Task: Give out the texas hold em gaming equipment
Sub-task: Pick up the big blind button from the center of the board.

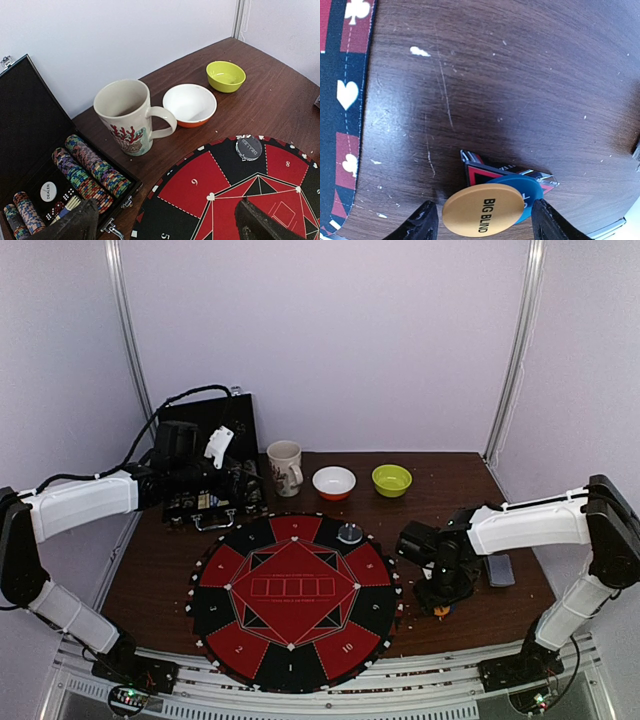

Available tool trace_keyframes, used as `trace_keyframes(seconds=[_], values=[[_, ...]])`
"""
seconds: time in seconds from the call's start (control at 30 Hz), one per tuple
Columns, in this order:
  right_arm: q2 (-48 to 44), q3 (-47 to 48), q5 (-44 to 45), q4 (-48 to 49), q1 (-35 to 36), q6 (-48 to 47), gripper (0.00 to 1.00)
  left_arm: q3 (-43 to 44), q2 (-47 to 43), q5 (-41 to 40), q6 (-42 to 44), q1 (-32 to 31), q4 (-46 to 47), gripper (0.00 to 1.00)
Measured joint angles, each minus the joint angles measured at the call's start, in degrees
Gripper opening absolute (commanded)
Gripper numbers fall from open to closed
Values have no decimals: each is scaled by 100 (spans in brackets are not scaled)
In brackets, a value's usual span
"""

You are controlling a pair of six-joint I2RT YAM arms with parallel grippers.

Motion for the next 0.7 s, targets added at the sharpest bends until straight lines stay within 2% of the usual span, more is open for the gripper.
trace_keyframes(seconds=[0.33, 0.47, 0.7], values=[[35, -20, -37, 105, 0, -87, 55, 0, 0, 0, 0, 0, 0, 98], [35, -31, -42, 101, 0, -127, 46, 0, 0, 0, 2, 0, 0, 98], [24, -28, -39, 87, 0, -170, 38, -2, 0, 2, 2, 0, 0, 98]])
